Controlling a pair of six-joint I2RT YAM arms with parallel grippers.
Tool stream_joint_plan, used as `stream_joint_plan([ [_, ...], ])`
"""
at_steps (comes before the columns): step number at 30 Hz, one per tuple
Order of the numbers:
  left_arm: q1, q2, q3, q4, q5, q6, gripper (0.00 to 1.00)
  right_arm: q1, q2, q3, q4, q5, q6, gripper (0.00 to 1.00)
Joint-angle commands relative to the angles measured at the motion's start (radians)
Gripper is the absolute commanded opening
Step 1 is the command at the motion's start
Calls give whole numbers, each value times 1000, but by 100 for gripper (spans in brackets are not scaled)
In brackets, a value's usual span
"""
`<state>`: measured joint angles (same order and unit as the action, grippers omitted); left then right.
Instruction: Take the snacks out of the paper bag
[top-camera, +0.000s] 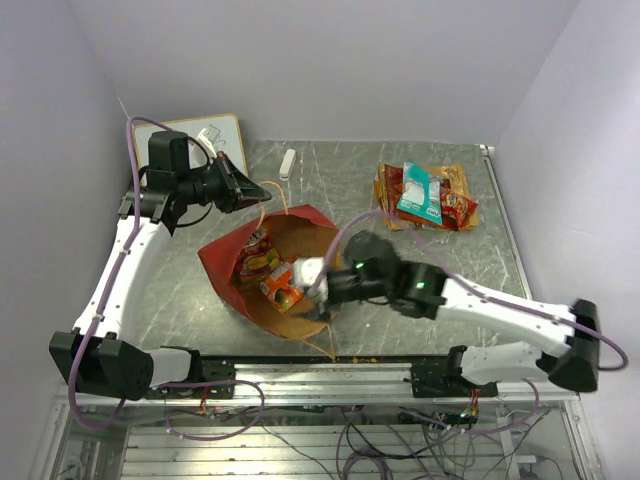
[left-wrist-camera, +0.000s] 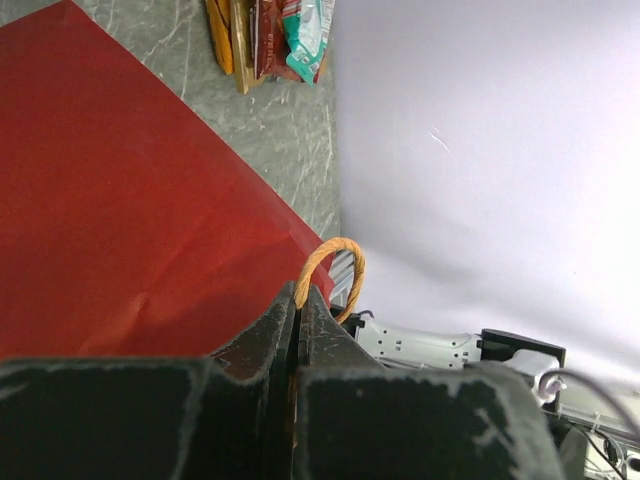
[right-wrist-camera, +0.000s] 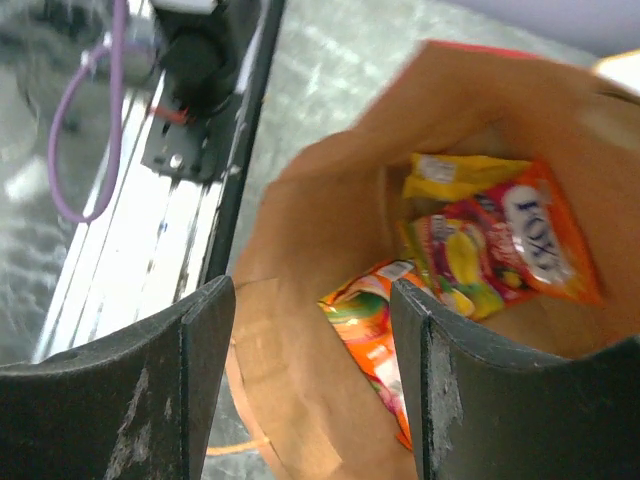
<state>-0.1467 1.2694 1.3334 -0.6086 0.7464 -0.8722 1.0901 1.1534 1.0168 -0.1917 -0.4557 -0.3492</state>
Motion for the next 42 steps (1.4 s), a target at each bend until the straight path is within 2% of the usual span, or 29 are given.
stream_joint_plan([
  [1, 4, -18, 7, 29, 27, -8, 7, 146, 153, 52, -130, 188, -290, 63],
  [11, 3, -16, 25, -5, 21, -5, 7, 167, 343, 0, -80, 361, -573, 63],
  [15, 3, -15, 36, -36, 15, 10, 7, 155, 399, -10, -37, 377, -652, 63],
  [26, 2, -10, 45, -77, 13, 33, 7, 139, 505, -88, 172, 417, -708, 63],
  [32, 3, -2, 72, -127, 15, 62, 7, 120, 575, -74, 254, 405, -728, 63],
  [37, 3, -7, 72, -143, 16, 71, 7, 92, 618, -56, 302, 399, -755, 58],
  [42, 3, -2, 80, -153, 18, 80, 7, 63, 627, -36, 301, 387, -764, 41],
])
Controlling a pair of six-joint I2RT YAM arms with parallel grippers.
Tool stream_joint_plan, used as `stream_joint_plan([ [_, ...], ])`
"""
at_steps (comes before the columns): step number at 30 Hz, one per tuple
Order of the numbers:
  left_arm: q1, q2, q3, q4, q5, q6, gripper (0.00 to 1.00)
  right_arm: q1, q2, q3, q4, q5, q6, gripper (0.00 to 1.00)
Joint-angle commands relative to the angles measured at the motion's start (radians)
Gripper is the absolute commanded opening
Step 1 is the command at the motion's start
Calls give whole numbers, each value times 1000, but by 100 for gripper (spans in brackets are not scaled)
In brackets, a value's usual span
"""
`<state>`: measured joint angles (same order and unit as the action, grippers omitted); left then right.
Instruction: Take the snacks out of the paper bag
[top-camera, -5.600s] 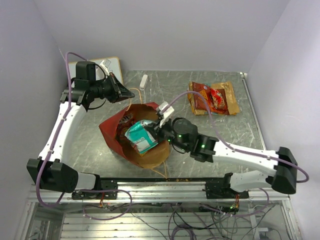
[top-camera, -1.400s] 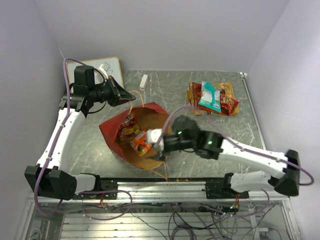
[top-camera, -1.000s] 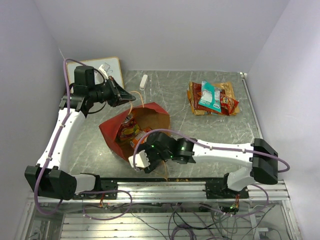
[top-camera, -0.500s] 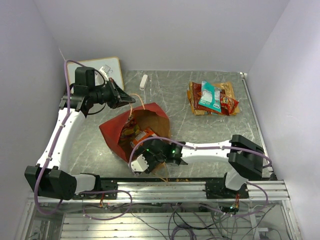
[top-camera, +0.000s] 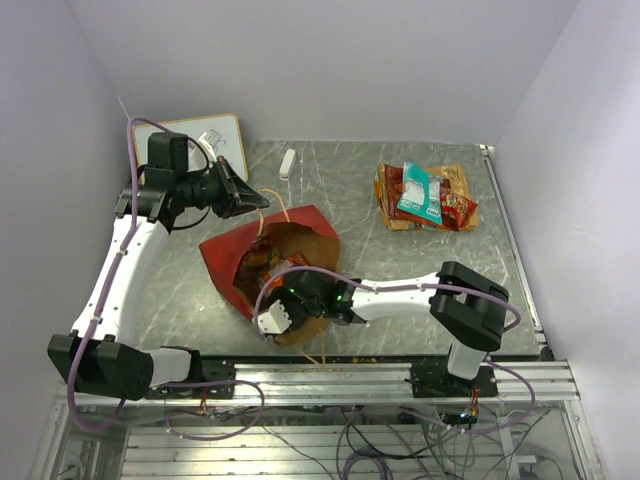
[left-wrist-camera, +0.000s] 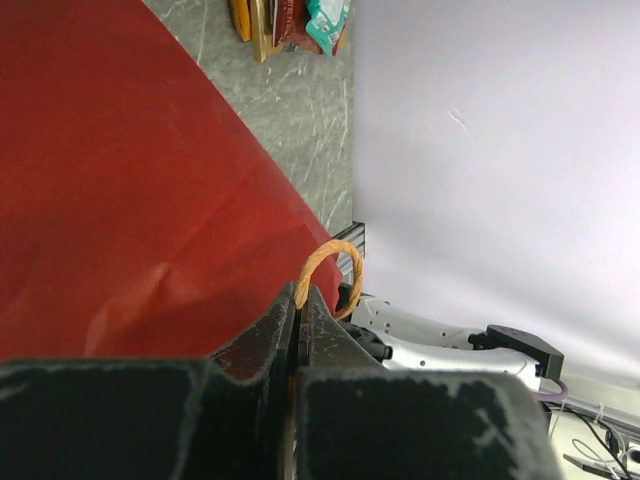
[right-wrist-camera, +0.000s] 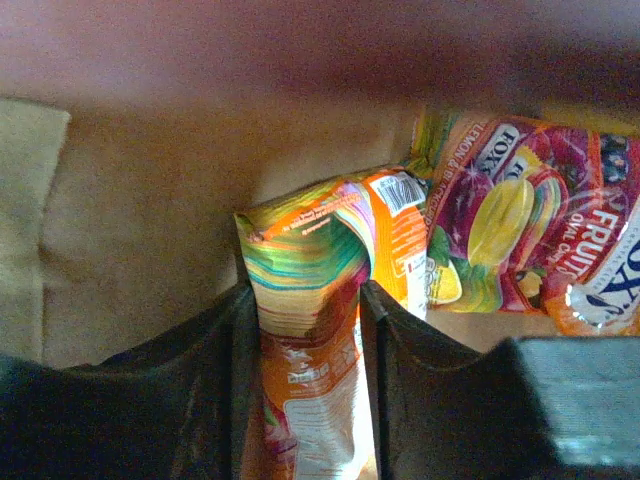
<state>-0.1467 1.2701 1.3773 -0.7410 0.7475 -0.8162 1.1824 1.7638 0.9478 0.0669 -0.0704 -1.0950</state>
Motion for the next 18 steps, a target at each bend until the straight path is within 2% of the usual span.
stream_joint_plan([
  [1, 3, -1, 39, -23, 18, 25, 7, -33, 12, 34, 45, -2, -12, 37],
  [9, 3, 5, 35, -4, 24, 18, 7, -44, -46, 94, -60, -57, 47, 0],
  [18, 4, 13, 17, 46, 37, 7, 7, -42, -254, 114, -220, -182, 242, 0],
])
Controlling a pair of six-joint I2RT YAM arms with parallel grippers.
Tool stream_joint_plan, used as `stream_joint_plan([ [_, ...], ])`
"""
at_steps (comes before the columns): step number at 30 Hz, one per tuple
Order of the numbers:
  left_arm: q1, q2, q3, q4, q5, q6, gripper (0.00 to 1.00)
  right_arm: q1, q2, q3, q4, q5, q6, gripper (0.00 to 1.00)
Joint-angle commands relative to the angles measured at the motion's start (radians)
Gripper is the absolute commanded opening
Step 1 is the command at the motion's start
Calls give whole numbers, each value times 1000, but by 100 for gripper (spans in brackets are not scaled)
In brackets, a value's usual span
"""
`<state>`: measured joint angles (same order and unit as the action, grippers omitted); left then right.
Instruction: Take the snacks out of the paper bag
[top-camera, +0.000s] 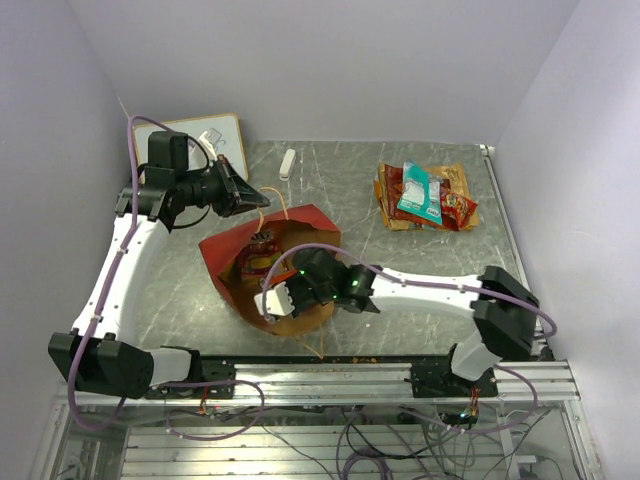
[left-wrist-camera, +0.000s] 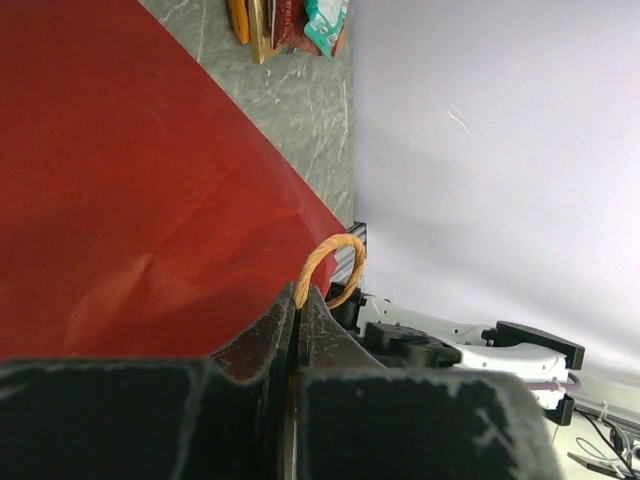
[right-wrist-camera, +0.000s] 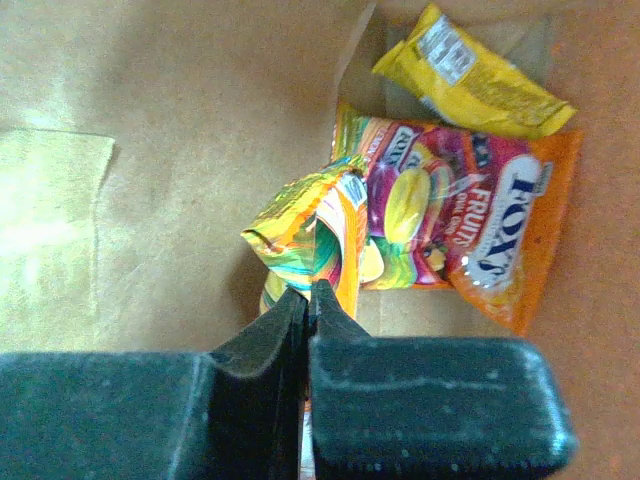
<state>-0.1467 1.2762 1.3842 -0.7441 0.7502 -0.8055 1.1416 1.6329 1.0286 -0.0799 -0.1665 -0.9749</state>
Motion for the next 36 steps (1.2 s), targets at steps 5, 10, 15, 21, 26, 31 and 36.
stream_joint_plan([
  [5, 4, 20, -6, 94, 48, -12, 7, 1, -277, 26, -156, -122, 274, 0],
  [10, 4, 33, -13, 128, 49, -22, 7, 2, -445, 53, -207, -66, 453, 0],
  [15, 3, 19, -50, 185, 45, -57, 7, 1, -595, 103, -262, 51, 587, 0],
  [21, 4, 14, -64, 186, 41, -54, 7, 1, -760, 122, -271, 186, 573, 0],
  [26, 4, 6, -54, 158, 35, -39, 7, 0, -808, 92, -122, 551, 549, 0],
  [31, 4, -8, -60, 138, 31, -33, 7, -8, -749, 45, 35, 867, 473, 0],
  [36, 4, -12, -64, 133, 29, -35, 7, -195, -659, 55, 53, 910, 641, 0],
])
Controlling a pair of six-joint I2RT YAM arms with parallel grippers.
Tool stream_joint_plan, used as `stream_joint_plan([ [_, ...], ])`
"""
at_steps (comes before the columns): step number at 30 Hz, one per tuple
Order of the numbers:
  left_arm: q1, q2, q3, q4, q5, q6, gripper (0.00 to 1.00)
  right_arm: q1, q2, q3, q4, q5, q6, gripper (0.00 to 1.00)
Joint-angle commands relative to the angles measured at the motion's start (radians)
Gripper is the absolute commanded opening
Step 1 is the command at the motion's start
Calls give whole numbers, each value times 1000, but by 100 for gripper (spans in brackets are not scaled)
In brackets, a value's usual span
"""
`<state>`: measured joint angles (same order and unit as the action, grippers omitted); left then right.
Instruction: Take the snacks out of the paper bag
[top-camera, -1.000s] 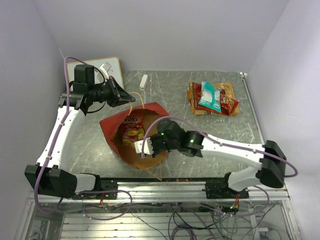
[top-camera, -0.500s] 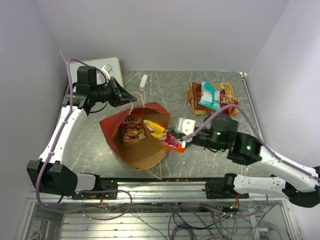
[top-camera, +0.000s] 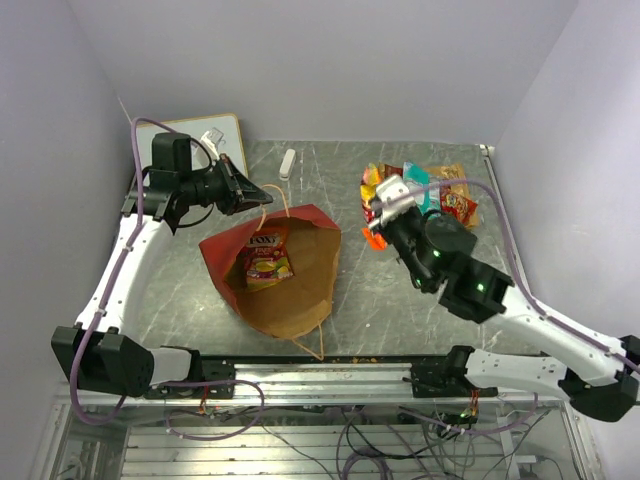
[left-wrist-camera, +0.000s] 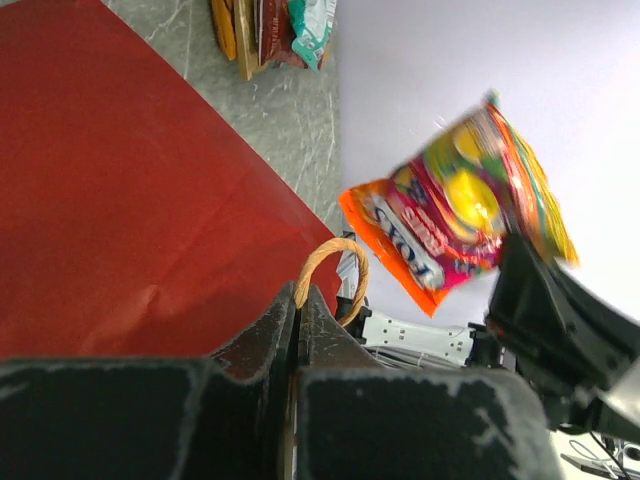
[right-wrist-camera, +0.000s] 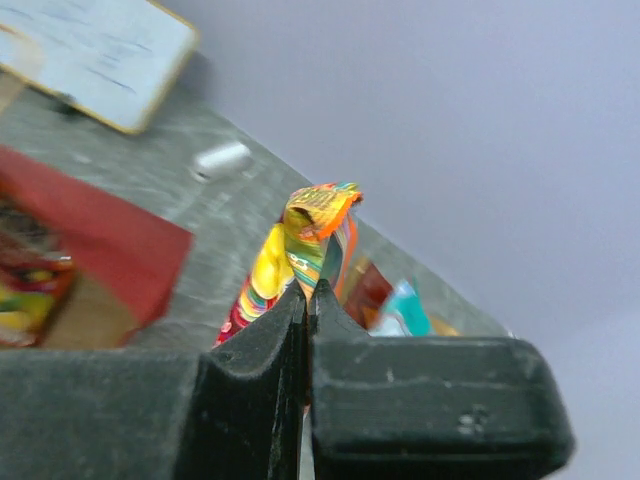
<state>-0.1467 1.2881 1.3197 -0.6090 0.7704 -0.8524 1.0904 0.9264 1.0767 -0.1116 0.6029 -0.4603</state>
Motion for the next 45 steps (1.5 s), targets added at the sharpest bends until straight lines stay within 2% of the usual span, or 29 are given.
stream_joint_plan([
  [1, 3, -23, 3, -4, 10, 13, 7, -200, 66, 23, 61, 124, 231, 0],
  [3, 4, -19, 6, -11, 10, 17, 7, -286, 108, 57, 15, 110, 357, 0],
  [7, 4, -9, 13, -18, 9, 25, 7, -385, 220, 148, -105, 124, 496, 0],
  [14, 3, 7, 31, -31, 19, 23, 7, -486, 496, 399, -360, 156, 582, 0],
  [24, 3, 21, 36, -25, 26, 11, 7, -624, 660, 493, -389, 200, 465, 0],
  [35, 3, 95, 80, -20, 37, 17, 7, -745, 686, 391, -171, 203, 118, 0],
  [45, 2, 134, 114, -39, 23, 24, 7, -765, 864, 467, -123, 204, 11, 0],
])
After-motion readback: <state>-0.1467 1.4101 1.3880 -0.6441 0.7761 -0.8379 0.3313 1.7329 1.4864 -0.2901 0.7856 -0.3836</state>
